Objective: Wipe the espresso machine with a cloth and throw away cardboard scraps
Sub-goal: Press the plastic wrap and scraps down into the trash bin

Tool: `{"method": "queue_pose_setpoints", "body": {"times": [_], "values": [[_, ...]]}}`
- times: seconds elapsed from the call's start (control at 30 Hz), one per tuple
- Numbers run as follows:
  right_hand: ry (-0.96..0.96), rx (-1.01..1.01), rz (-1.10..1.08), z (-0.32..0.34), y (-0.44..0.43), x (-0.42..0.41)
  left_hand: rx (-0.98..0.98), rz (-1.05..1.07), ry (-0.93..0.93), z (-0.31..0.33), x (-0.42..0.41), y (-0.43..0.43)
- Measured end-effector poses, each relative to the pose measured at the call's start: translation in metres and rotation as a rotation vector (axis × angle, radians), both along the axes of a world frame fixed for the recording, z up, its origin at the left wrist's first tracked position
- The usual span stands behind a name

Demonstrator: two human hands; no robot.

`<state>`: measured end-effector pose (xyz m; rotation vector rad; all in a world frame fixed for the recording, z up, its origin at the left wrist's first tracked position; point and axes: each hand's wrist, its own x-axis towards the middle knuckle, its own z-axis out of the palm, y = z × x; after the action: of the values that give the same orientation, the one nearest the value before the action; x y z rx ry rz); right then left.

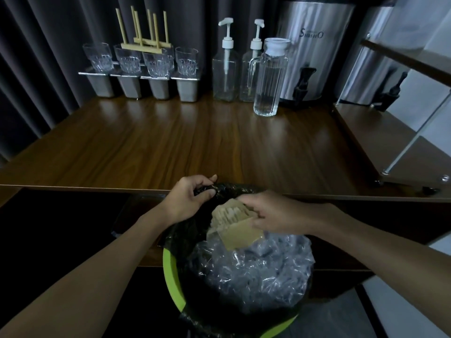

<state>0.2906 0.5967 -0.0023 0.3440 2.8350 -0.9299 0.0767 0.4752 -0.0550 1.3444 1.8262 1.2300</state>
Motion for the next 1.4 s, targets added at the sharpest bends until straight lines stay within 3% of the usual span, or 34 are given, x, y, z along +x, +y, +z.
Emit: {"method": "queue_pose_setpoints", "body": {"times": [0.17,0.33,0.6,0.83,1.03,1.17,1.4], "values": [[-0.068,0.185,0.121,-0.004,-0.024,0.001,0.019,-0.018,0.006,0.002,0.001,-0.001],[-0.428,0.424,0.365,-0.037,-0.034,-0.01,-0.003,0.001,0.021,0.004,0.003,-0.002],[-0.292,0.305,0.199,-0.015,-0.028,0.004,0.008,0.008,0.083,0.004,0.004,-0.002],[-0.597,0.237,0.223,0.013,-0.026,0.045,-0.018,0.002,0.054,0.007,0.004,-0.002],[-0.339,0.188,0.1,-0.018,-0.027,0.022,-0.025,0.012,0.054,0.005,0.004,-0.002],[-0.312,0.135,0.048,-0.04,-0.029,0.001,-0.022,0.017,0.066,0.003,0.003,-0.001],[-0.249,0.34,-0.025,-0.066,-0.04,-0.034,-0.01,0.006,0.054,0.003,0.003,0.0]]}}
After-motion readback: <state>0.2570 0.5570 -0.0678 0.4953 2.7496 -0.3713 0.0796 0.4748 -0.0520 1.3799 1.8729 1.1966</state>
